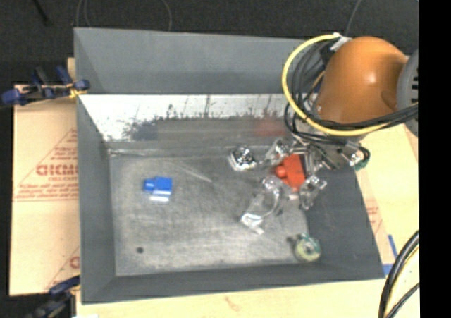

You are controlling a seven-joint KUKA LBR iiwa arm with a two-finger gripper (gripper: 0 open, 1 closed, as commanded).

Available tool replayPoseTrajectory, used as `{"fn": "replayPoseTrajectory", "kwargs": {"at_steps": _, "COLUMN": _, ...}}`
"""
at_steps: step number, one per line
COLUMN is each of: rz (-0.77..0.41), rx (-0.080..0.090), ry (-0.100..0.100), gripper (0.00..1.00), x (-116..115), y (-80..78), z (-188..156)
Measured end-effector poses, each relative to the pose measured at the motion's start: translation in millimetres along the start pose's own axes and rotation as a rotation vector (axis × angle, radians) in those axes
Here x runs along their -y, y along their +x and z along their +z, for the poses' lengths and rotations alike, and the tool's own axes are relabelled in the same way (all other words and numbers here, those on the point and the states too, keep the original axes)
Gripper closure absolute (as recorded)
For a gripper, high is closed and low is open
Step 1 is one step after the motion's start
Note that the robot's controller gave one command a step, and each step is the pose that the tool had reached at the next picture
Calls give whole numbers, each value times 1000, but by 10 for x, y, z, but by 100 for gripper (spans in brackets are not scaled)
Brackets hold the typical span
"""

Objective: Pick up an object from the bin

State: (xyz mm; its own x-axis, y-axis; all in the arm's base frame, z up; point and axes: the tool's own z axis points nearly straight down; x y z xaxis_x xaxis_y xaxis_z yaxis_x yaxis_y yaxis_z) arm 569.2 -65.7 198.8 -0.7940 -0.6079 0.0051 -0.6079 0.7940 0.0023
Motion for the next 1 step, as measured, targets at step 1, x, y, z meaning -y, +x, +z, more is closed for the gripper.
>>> {"fn": "replayPoseTrajectory", "kwargs": {"at_steps": 1, "rz": -205, "rx": 5, "ry": 3, "gripper": 0, "x": 133, "y": -59, "z": 394}}
